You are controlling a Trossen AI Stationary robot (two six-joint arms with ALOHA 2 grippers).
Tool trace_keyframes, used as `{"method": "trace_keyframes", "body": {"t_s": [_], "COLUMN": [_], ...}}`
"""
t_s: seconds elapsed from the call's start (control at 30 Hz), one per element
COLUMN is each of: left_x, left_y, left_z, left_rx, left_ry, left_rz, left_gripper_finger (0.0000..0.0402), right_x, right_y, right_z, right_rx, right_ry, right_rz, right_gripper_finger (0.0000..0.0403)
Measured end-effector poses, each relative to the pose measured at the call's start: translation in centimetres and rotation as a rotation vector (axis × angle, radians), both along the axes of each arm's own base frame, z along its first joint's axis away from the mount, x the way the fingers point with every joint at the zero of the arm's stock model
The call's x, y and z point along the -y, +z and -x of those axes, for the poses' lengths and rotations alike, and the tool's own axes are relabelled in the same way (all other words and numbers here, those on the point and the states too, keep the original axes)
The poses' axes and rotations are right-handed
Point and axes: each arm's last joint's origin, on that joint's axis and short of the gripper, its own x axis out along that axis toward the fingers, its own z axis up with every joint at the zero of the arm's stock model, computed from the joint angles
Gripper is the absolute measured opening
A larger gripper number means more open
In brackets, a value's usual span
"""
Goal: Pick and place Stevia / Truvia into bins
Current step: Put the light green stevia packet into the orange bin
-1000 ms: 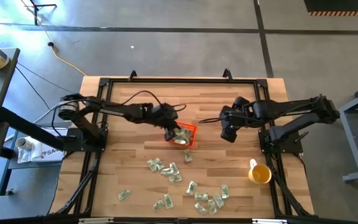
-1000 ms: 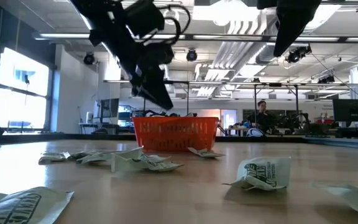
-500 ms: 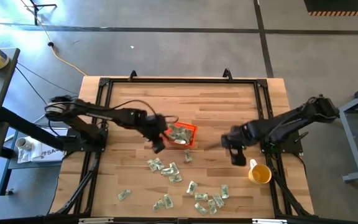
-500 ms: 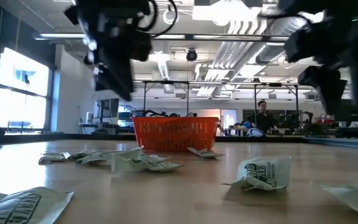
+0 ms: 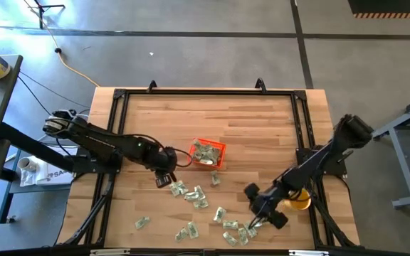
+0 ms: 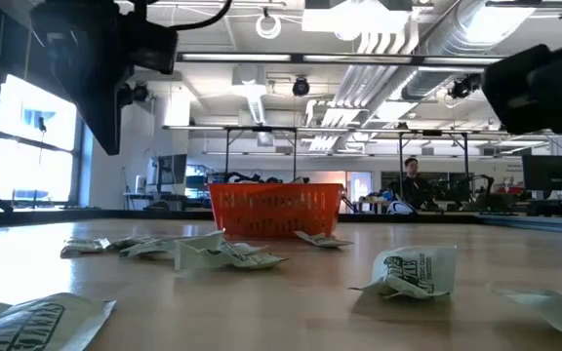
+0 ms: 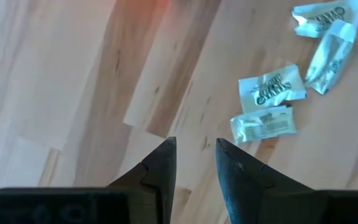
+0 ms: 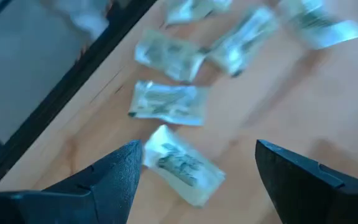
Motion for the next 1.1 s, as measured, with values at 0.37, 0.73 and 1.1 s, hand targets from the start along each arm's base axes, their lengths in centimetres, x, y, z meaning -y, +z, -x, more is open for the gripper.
{"method": "trace_keyframes", "body": {"t_s": [0.37,0.73,1.1], "left_x": [1.6,1.4,3.3], "left_y": [-0.1,-0.2,1.0], "left_z": [0.8,1.1,3.9], "left_rx": [-0.03,-0.069,-0.12], "left_ry": [-0.051,-0.044,0.022], "left_rz": [-0.006,-0.017,0.026], "left_gripper_finger": [0.0145,0.0145,0.0145], "right_x": [-1.3,0.6,9.2], "right_y": [-4.3,-4.8,-0.9], "right_z": [-0.9,-1.1,-4.1], "right_rx": [-0.176,-0.261,-0.102], "right_ry": [-0.185,-0.352,-0.84], "right_rz": [0.261,0.314,0.369], "right_gripper_finger": [0.0296,0.0076,0.0005]}}
